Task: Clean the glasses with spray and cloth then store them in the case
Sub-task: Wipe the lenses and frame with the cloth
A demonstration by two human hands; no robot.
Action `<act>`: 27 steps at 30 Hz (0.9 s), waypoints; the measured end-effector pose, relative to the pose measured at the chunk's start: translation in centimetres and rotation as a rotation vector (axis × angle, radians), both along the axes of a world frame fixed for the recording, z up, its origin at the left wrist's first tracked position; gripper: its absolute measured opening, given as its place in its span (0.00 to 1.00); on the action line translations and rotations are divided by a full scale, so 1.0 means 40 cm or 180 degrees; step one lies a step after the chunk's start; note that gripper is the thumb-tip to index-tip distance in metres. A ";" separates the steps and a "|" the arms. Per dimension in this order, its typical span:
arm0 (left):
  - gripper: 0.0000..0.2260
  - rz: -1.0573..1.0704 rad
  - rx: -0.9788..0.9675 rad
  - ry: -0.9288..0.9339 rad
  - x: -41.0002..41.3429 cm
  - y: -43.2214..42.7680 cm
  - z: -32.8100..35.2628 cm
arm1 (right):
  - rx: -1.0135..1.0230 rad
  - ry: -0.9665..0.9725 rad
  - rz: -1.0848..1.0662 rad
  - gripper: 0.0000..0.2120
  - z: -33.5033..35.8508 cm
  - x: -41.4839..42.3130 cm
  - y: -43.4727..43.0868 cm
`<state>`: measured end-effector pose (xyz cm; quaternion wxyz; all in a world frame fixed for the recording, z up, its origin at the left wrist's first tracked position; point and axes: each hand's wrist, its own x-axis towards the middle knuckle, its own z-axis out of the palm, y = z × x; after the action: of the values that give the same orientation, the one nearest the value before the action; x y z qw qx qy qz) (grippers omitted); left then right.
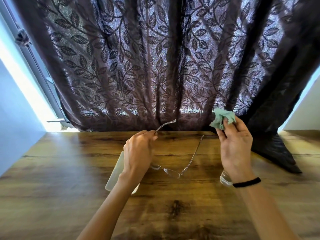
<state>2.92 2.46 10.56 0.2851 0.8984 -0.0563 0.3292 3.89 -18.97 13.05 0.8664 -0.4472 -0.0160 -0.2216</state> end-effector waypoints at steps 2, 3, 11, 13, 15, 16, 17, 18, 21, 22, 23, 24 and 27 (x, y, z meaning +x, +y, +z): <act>0.05 0.0012 -0.0182 0.0069 0.005 0.007 0.000 | -0.0015 0.0177 0.0034 0.09 -0.017 -0.003 -0.012; 0.06 -0.0003 -0.0301 0.0094 0.008 0.008 0.000 | -0.0042 0.0255 0.0071 0.10 -0.027 -0.006 -0.012; 0.05 -0.0089 -0.0748 0.0137 0.013 0.007 0.009 | -0.0345 0.0298 0.0289 0.15 -0.082 -0.028 0.051; 0.05 -0.0039 -0.0766 0.0161 0.015 0.009 0.011 | -0.0350 0.0227 0.0297 0.14 -0.088 -0.029 0.057; 0.05 -0.0029 -0.0770 0.0181 0.017 0.011 0.011 | -0.0435 0.0173 0.0272 0.14 -0.086 -0.029 0.061; 0.05 -0.0038 -0.0779 0.0192 0.016 0.011 0.011 | -0.0530 0.0145 0.0255 0.14 -0.083 -0.029 0.061; 0.05 -0.0050 -0.0798 0.0200 0.016 0.011 0.011 | -0.0646 0.0106 0.0235 0.15 -0.080 -0.028 0.061; 0.05 -0.0061 -0.0820 0.0205 0.016 0.010 0.011 | -0.0766 0.0056 0.0213 0.15 -0.076 -0.028 0.061; 0.05 -0.0107 -0.0949 0.0297 0.015 0.007 0.011 | -0.1188 -0.0109 0.0096 0.13 -0.065 -0.026 0.059; 0.05 -0.0153 -0.1118 0.0373 0.015 0.004 0.012 | -0.1391 -0.0153 0.0008 0.13 -0.064 -0.025 0.058; 0.05 -0.0211 -0.1340 0.0452 0.017 0.001 0.013 | -0.1578 -0.0175 -0.0092 0.13 -0.066 -0.025 0.059; 0.05 -0.0259 -0.1557 0.0512 0.018 -0.002 0.014 | -0.1675 -0.0169 -0.0180 0.14 -0.069 -0.024 0.059; 0.04 -0.0344 -0.2132 0.0654 0.025 -0.005 0.017 | -0.1443 -0.0042 -0.0292 0.12 -0.078 -0.024 0.059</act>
<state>3.93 2.26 11.24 0.5851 0.7792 0.0363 0.2217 2.94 -16.59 9.95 0.7326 -0.6293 -0.0507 -0.2545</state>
